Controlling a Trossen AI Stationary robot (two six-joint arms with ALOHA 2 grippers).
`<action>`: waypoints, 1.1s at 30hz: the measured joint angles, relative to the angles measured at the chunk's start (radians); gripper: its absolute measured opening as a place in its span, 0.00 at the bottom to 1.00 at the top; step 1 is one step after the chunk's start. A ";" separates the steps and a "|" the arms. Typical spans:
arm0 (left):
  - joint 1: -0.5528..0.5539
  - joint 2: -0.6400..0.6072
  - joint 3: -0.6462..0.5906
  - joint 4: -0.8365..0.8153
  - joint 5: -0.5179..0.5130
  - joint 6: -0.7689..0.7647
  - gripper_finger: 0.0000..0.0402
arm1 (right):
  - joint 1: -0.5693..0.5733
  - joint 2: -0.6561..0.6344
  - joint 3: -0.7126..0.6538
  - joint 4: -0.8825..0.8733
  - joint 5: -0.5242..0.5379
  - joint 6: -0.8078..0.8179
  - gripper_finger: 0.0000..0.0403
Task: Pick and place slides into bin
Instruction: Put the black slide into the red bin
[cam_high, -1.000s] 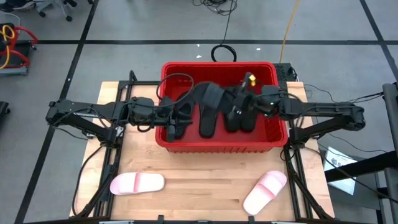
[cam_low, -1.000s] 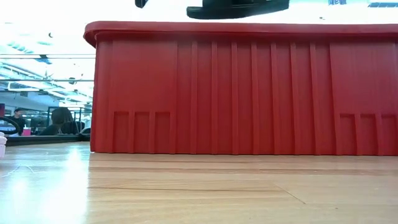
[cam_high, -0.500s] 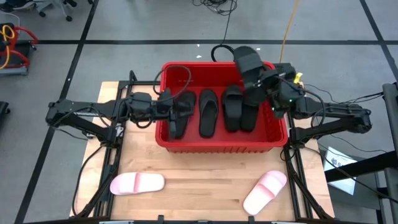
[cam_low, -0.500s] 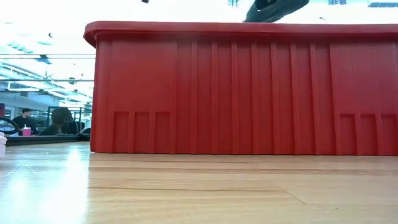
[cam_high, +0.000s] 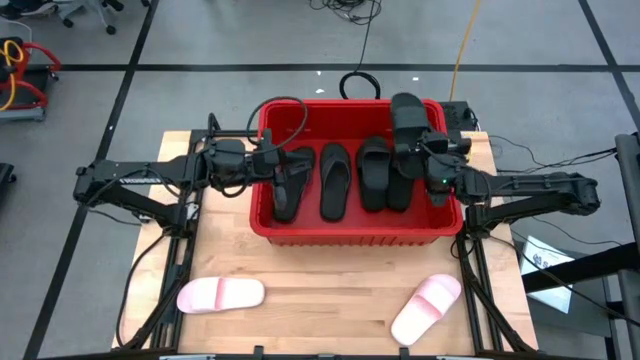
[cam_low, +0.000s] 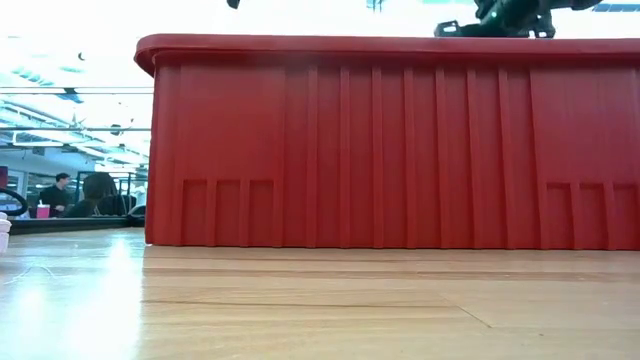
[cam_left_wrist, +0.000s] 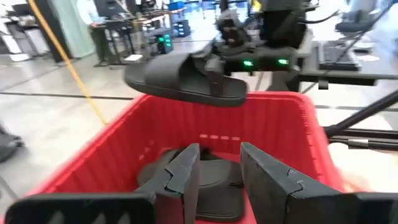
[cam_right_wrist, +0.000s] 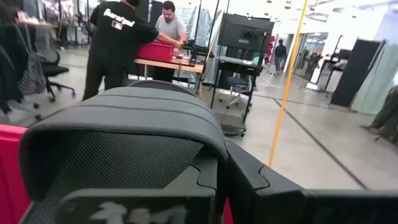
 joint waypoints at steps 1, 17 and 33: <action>0.005 0.000 0.000 0.000 -0.009 0.007 0.29 | 0.000 0.000 -0.016 0.025 0.000 0.004 0.01; 0.081 0.000 0.000 0.000 0.011 0.015 0.29 | -0.002 -0.001 -0.094 0.280 0.128 -0.316 0.01; 0.095 0.000 0.000 -0.001 0.015 0.010 0.29 | 0.081 0.004 -0.094 0.859 0.131 -0.828 0.00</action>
